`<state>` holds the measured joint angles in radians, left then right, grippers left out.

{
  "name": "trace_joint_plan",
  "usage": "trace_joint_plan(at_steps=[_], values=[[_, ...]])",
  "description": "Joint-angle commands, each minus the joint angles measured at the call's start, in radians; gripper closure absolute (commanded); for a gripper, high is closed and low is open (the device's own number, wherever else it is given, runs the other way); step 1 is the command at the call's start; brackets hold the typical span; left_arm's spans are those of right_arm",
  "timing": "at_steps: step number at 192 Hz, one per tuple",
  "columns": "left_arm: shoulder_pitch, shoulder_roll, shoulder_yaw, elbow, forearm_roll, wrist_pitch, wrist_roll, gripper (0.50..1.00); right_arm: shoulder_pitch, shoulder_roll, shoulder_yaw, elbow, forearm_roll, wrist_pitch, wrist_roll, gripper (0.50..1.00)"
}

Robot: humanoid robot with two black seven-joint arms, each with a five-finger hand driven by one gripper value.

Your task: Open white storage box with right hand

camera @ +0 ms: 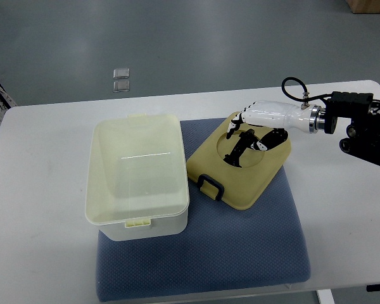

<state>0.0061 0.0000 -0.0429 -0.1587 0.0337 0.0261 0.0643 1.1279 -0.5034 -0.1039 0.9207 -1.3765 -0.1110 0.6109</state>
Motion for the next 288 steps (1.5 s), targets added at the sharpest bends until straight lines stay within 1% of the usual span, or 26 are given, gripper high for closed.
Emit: trace_joint_plan(at_steps=[1, 34, 49, 61, 64, 67, 68, 70, 72, 74, 75, 76, 81, 89, 95, 125, 141, 153, 173, 198, 216, 231, 255, 260, 268, 288], values=[[0.0, 0.0, 0.0, 0.001, 0.0, 0.0, 0.0, 0.5, -0.007, 0.002, 0.0, 0.004, 0.001, 0.005, 0.0, 0.589], [0.0, 0.0, 0.0, -0.001, 0.0, 0.0, 0.0, 0.5, -0.007, -0.004, 0.023, 0.009, 0.043, 0.007, 0.0, 0.589], [0.0, 0.0, 0.0, 0.001, 0.0, 0.0, 0.0, 0.5, -0.005, -0.006, 0.072, 0.009, 0.132, 0.034, 0.0, 0.589], [0.0, 0.0, 0.0, 0.001, 0.0, 0.0, 0.0, 0.5, -0.005, -0.006, 0.139, 0.007, 0.254, 0.123, 0.0, 0.589], [0.0, 0.0, 0.0, 0.001, 0.0, 0.0, 0.0, 0.5, -0.007, -0.004, 0.167, 0.004, 0.309, 0.168, 0.0, 0.589], [0.0, 0.0, 0.0, 0.001, 0.0, 0.0, 0.0, 0.5, -0.007, -0.004, 0.181, 0.001, 0.335, 0.189, 0.0, 0.589], [0.0, 0.0, 0.0, 0.001, 0.0, 0.0, 0.0, 0.5, -0.008, -0.003, 0.194, -0.002, 0.367, 0.214, 0.0, 0.589], [0.0, 0.0, 0.0, 0.001, 0.0, 0.0, 0.0, 0.5, -0.008, -0.003, 0.194, -0.002, 0.367, 0.214, 0.0, 0.589], [0.0, 0.0, 0.0, -0.001, 0.0, 0.0, 0.0, 0.5, -0.013, 0.0, 0.22, -0.011, 0.434, 0.266, 0.0, 0.587], [0.0, 0.0, 0.0, -0.001, 0.0, 0.0, 0.0, 0.5, -0.013, 0.0, 0.22, -0.011, 0.435, 0.266, 0.0, 0.587], [0.0, 0.0, 0.0, -0.001, 0.0, 0.0, 0.0, 0.5, -0.017, 0.0, 0.233, -0.014, 0.467, 0.289, 0.0, 0.589], [0.0, 0.0, 0.0, -0.001, 0.0, 0.0, 0.0, 0.5, -0.017, 0.0, 0.233, -0.014, 0.467, 0.289, 0.0, 0.589], [0.0, 0.0, 0.0, 0.001, 0.0, 0.0, 0.0, 0.5, -0.039, 0.0, 0.263, -0.029, 0.577, 0.353, 0.0, 0.589], [0.0, 0.0, 0.0, -0.001, 0.0, 0.0, 0.0, 0.5, -0.079, 0.003, 0.299, -0.057, 0.713, 0.415, 0.0, 0.587], [0.0, 0.0, 0.0, 0.001, 0.0, 0.0, 0.0, 0.5, -0.105, 0.005, 0.316, -0.075, 0.802, 0.436, 0.0, 0.589], [0.0, 0.0, 0.0, 0.001, 0.0, 0.0, 0.0, 0.5, -0.148, 0.034, 0.359, -0.111, 1.051, 0.435, 0.0, 0.589], [0.0, 0.0, 0.0, -0.001, 0.0, 0.0, 0.0, 0.5, -0.158, 0.049, 0.368, -0.138, 1.195, 0.387, -0.002, 0.589], [0.0, 0.0, 0.0, 0.001, 0.0, 0.0, 0.0, 0.5, -0.174, 0.057, 0.372, -0.164, 1.339, 0.358, -0.062, 0.589], [0.0, 0.0, 0.0, -0.001, 0.0, 0.0, 0.0, 0.5, -0.188, 0.063, 0.372, -0.178, 1.473, 0.34, -0.105, 0.589], [0.0, 0.0, 0.0, -0.001, 0.0, 0.0, 0.0, 0.5, -0.195, 0.077, 0.374, -0.186, 1.556, 0.317, -0.117, 0.589], [0.0, 0.0, 0.0, -0.001, 0.0, 0.0, 0.0, 0.5, -0.198, 0.077, 0.375, -0.195, 1.61, 0.314, -0.158, 0.589], [0.0, 0.0, 0.0, -0.001, 0.0, 0.0, 0.0, 0.5, -0.201, 0.077, 0.374, -0.2, 1.651, 0.306, -0.177, 0.587], [0.0, 0.0, 0.0, -0.001, 0.0, 0.0, 0.0, 0.5, -0.212, 0.091, 0.375, -0.201, 1.666, 0.283, -0.168, 0.585], [0.0, 0.0, 0.0, 0.001, 0.0, 0.0, 0.0, 0.5, -0.215, 0.095, 0.375, -0.201, 1.663, 0.263, -0.165, 0.57], [0.0, 0.0, 0.0, 0.001, 0.0, 0.0, 0.0, 0.5, -0.218, 0.101, 0.375, -0.207, 1.663, 0.238, -0.163, 0.57], [0.0, 0.0, 0.0, 0.001, 0.0, 0.0, 0.0, 0.5, -0.238, 0.109, 0.378, -0.224, 1.654, 0.231, -0.157, 0.57]])
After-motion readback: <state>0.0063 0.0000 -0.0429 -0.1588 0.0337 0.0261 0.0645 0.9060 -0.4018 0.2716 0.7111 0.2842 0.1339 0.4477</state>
